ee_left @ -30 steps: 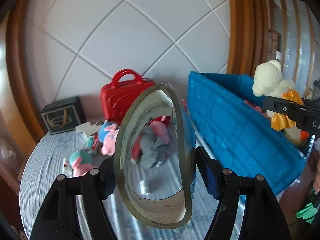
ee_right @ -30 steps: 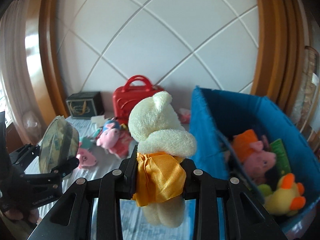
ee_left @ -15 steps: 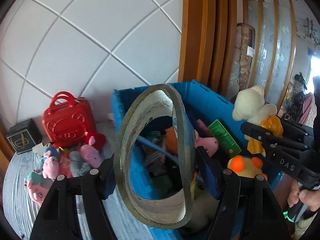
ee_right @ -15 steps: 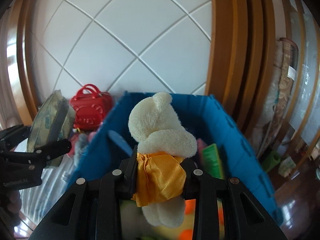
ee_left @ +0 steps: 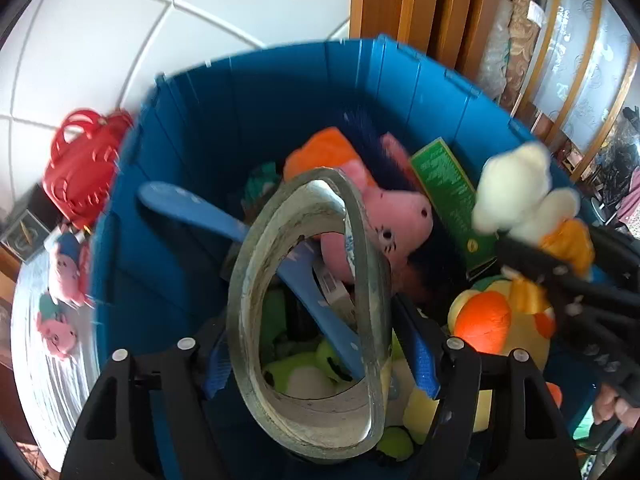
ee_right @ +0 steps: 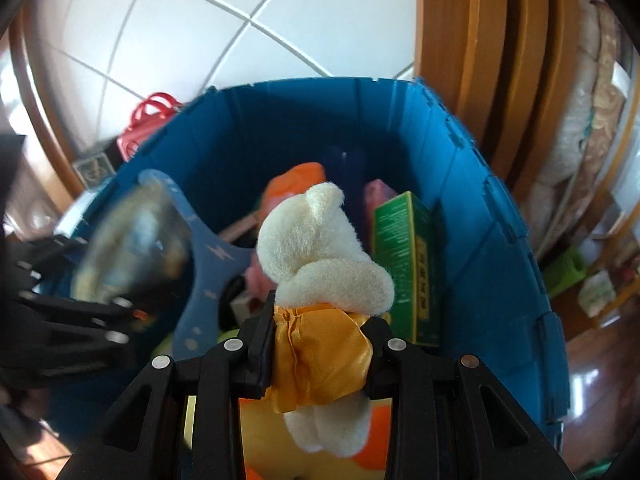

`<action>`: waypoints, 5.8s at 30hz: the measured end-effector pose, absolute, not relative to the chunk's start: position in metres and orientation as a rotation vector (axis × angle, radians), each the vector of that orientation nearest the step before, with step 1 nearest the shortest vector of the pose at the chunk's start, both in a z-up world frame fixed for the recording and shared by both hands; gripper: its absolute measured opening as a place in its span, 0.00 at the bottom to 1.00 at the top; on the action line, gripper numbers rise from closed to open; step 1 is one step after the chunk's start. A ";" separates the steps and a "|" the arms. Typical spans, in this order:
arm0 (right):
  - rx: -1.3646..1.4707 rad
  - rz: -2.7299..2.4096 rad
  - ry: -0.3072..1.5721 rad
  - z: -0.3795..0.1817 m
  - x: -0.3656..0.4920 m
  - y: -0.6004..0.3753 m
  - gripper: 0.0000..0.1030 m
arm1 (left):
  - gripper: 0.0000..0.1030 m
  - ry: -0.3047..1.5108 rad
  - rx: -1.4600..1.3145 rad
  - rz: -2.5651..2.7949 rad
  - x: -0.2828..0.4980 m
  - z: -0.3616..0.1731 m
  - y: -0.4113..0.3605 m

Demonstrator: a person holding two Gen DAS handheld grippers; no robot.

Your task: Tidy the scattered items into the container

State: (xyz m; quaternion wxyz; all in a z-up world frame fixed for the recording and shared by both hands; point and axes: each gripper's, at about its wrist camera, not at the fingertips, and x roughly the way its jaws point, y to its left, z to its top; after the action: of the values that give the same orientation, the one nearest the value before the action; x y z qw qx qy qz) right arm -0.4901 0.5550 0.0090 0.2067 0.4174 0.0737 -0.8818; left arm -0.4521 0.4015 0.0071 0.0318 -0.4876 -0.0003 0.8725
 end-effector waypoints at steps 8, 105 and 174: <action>1.146 -2.521 0.331 0.011 -0.481 0.541 0.63 | 0.70 -0.038 -1.578 2.662 -0.450 -0.001 0.398; 1.066 -2.269 0.211 -0.034 -0.371 0.150 1.00 | 0.71 -0.575 -1.545 3.219 -0.234 -0.070 -0.076; 1.543 -2.016 0.318 -0.224 -0.453 -0.122 1.00 | 0.71 -0.094 -1.695 2.695 -0.390 -0.252 -0.264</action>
State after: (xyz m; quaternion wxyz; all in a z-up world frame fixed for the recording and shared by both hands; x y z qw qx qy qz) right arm -0.4534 -0.1219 -0.2242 0.2872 0.5777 0.1189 -0.7548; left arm -0.3898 -0.2644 -0.2517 -0.0217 -0.5319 -0.0295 0.8460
